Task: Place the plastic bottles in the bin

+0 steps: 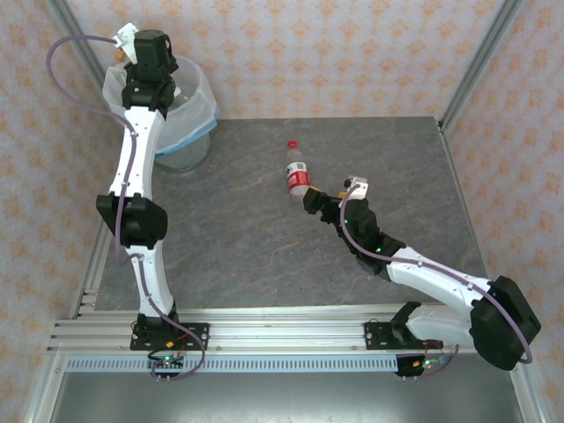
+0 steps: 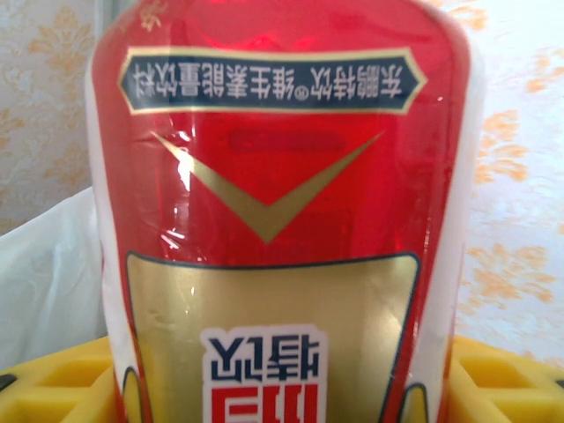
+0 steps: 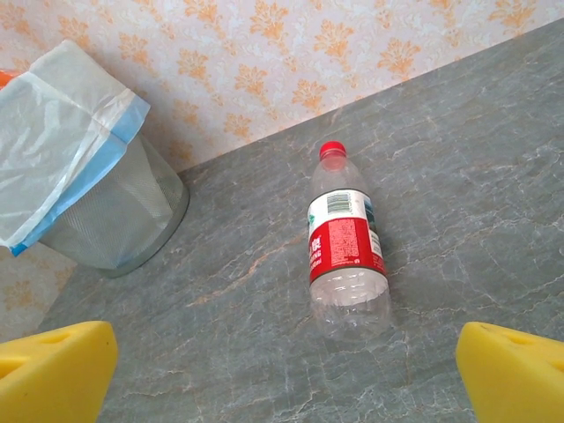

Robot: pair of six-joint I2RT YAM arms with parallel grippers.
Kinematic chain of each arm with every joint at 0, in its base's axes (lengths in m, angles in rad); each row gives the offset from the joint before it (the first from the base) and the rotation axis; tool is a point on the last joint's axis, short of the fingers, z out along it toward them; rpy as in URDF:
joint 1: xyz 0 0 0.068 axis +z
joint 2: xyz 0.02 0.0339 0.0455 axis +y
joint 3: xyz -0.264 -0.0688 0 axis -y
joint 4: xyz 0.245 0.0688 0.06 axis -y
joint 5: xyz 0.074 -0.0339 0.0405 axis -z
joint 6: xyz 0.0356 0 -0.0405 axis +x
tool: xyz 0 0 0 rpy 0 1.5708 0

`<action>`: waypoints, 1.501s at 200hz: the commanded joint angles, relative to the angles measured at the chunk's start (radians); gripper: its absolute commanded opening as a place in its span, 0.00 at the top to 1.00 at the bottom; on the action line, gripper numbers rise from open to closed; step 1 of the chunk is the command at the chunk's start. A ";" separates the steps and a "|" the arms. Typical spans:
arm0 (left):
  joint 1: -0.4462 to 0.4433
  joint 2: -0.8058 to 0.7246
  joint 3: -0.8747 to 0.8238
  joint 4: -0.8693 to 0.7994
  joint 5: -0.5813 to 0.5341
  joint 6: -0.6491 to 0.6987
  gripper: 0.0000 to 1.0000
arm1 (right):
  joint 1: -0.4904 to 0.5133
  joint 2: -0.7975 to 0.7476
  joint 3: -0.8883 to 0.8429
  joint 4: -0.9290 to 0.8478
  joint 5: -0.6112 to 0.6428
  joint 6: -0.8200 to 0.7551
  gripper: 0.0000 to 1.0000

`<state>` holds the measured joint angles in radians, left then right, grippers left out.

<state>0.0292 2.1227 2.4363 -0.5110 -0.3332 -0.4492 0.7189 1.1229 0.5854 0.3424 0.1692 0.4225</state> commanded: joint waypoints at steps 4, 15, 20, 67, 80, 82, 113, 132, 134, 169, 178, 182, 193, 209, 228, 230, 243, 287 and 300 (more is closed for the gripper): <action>0.015 0.058 0.122 -0.058 -0.053 -0.044 0.62 | -0.005 -0.032 -0.024 -0.019 0.037 0.006 0.01; 0.019 0.089 0.159 -0.079 -0.057 -0.049 0.62 | -0.006 -0.036 -0.030 -0.020 0.045 0.011 0.01; 0.021 0.101 0.170 -0.085 -0.059 -0.054 0.62 | -0.005 -0.038 -0.032 -0.019 0.047 0.013 0.01; 0.043 0.191 0.204 -0.106 0.011 -0.080 0.61 | -0.005 -0.039 -0.032 -0.022 0.053 0.005 0.01; 0.043 0.212 0.205 -0.114 0.062 -0.109 0.58 | -0.004 -0.036 -0.030 -0.019 0.055 0.004 0.01; 0.043 0.213 0.205 -0.115 0.073 -0.109 0.56 | -0.005 -0.036 -0.029 -0.019 0.054 0.004 0.01; 0.041 0.241 0.233 -0.134 0.285 -0.129 0.25 | -0.005 -0.032 -0.026 -0.019 0.052 0.001 0.01; 0.041 0.230 0.239 -0.154 0.310 -0.144 0.14 | -0.005 -0.032 -0.029 -0.019 0.055 0.007 0.01; 0.040 0.229 0.239 -0.154 0.311 -0.144 0.14 | -0.005 -0.032 -0.030 -0.017 0.055 0.008 0.01; 0.039 0.183 0.241 -0.174 0.322 -0.133 0.06 | -0.006 -0.028 -0.032 -0.011 0.054 0.009 0.01; 0.038 0.169 0.242 -0.186 0.326 -0.128 0.05 | -0.005 -0.026 -0.032 -0.009 0.054 0.009 0.01; 0.038 0.162 0.241 -0.191 0.326 -0.126 0.04 | -0.004 -0.025 -0.032 -0.008 0.053 0.010 0.01; 0.036 0.143 0.236 -0.207 0.326 -0.121 0.00 | -0.005 -0.023 -0.032 -0.007 0.050 0.010 0.01; 0.030 0.110 0.212 -0.213 0.327 -0.110 0.00 | -0.004 -0.017 -0.031 -0.007 0.046 0.010 0.01; 0.022 0.061 0.165 -0.203 0.335 -0.091 0.00 | -0.005 -0.011 -0.027 -0.005 0.044 0.008 0.01; 0.020 0.055 0.157 -0.199 0.339 -0.091 0.00 | -0.005 -0.010 -0.027 -0.005 0.043 0.008 0.01; 0.008 0.020 0.116 -0.177 0.344 -0.036 0.00 | -0.004 -0.003 -0.023 -0.002 0.040 0.009 0.01; -0.015 -0.017 0.045 -0.120 0.372 0.081 0.00 | -0.005 0.031 0.001 -0.002 0.016 0.006 0.01; -0.015 0.023 0.091 -0.166 0.369 0.084 0.00 | -0.004 0.039 0.011 -0.005 0.010 0.004 0.01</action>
<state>0.0124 2.1033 2.4935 -0.6556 0.0177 -0.4332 0.7189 1.1484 0.5610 0.3298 0.1898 0.4263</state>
